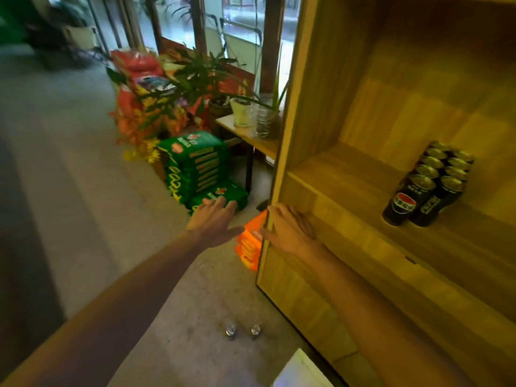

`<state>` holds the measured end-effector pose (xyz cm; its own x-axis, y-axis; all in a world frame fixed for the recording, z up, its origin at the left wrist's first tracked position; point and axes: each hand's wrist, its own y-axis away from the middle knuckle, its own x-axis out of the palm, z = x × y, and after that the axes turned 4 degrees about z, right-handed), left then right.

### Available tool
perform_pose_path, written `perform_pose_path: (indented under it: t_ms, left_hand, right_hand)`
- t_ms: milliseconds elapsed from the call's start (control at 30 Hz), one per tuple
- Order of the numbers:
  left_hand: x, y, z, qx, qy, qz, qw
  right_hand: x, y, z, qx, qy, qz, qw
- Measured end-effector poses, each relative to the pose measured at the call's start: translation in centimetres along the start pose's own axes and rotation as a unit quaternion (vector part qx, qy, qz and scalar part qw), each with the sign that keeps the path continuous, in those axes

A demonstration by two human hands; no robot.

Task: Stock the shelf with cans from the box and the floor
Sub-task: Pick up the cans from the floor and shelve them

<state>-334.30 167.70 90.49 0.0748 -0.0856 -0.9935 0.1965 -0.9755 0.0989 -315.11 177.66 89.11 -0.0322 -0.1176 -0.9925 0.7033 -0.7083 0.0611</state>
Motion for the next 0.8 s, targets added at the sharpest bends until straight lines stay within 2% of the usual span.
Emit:
perform_pose_path:
  t_ms: [167,400,600,800]
  left_hand:
    - [1.9,1.5,4.7,-0.043,0.022,0.011,0.999]
    - [10.7,0.7,7.6,-0.051,0.068,0.069,0.994]
    - [26.5,-0.5,7.3,-0.045,0.096,0.129,0.986]
    - [48.4,-0.6,5.4,-0.033,0.111,0.177,0.977]
  right_hand:
    - [2.1,-3.3,4.1,-0.044,-0.002,0.000,0.999]
    - [11.3,-5.0,6.0,0.002,-0.054,0.068,0.996]
    - [27.3,-3.1,2.7,0.046,-0.052,0.128,0.989]
    - [48.3,1.6,-2.4,0.085,-0.031,0.235,0.968]
